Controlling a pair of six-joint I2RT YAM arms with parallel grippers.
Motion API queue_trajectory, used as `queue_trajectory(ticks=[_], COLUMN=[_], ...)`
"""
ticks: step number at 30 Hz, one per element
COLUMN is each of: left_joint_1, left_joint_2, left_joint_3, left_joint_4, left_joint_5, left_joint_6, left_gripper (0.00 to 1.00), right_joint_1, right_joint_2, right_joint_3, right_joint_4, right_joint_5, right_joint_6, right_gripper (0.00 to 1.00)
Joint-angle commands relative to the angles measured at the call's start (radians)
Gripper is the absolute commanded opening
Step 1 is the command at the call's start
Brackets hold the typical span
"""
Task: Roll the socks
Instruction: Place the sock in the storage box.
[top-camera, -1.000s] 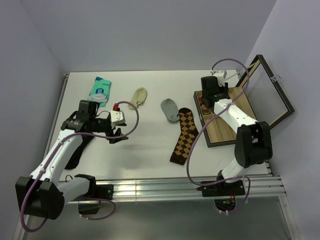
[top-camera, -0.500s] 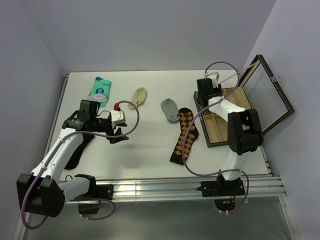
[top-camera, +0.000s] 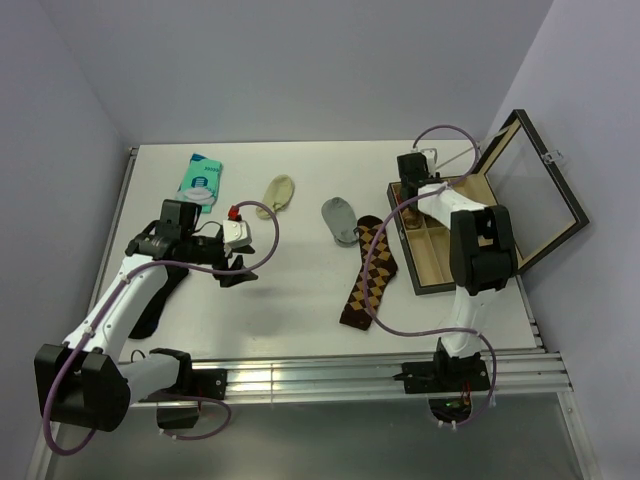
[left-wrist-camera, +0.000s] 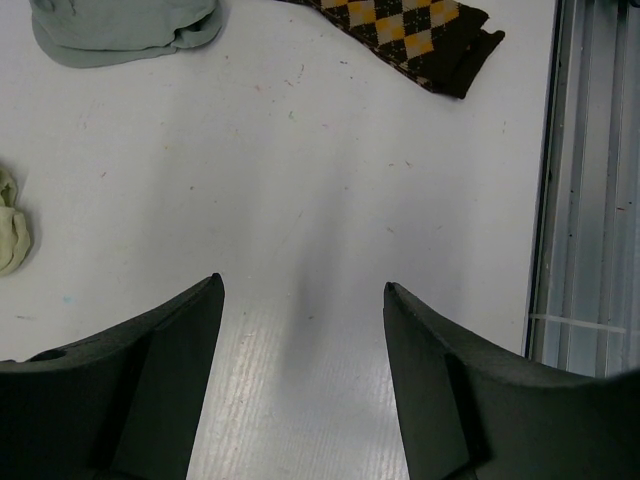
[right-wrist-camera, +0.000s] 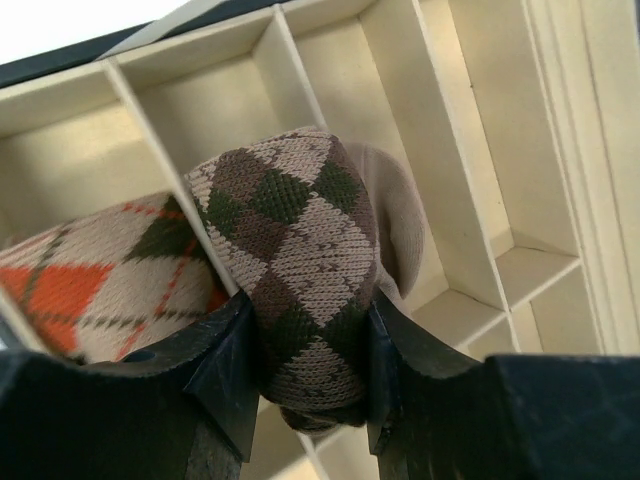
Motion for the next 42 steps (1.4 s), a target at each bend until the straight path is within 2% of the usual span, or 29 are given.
queue_trajectory(ticks=[1, 6, 17, 31, 37, 40, 42], left_joint_1=[0.003, 0.005, 0.003, 0.003, 0.003, 0.002, 0.002], left_joint_2=[0.002, 0.005, 0.020, 0.037, 0.028, 0.031, 0.036], left_joint_3=[0.028, 0.032, 0.054, 0.086, 0.085, 0.085, 0.088], left_joint_4=[-0.010, -0.014, -0.029, -0.054, -0.049, -0.052, -0.053], left_joint_5=[0.034, 0.034, 0.043, 0.047, 0.044, 0.049, 0.052], left_joint_6=[0.016, 0.016, 0.013, 0.006, 0.003, 0.000, -0.003], left_gripper=[0.70, 0.70, 0.70, 0.71, 0.71, 0.71, 0.71], right_joint_1=[-0.033, -0.062, -0.177, -0.240, -0.262, -0.262, -0.262], right_joint_2=[0.031, 0.065, 0.137, 0.240, 0.252, 0.248, 0.211], right_joint_3=[0.050, 0.071, 0.162, 0.245, 0.225, 0.207, 0.184], right_joint_4=[-0.051, -0.091, -0.232, -0.363, -0.349, -0.340, -0.305], right_joint_5=[-0.092, -0.168, -0.473, -0.642, -0.691, -0.679, -0.669], right_joint_6=[0.054, 0.079, 0.124, 0.168, 0.182, 0.188, 0.200], right_gripper=[0.00, 0.00, 0.00, 0.01, 0.06, 0.12, 0.22])
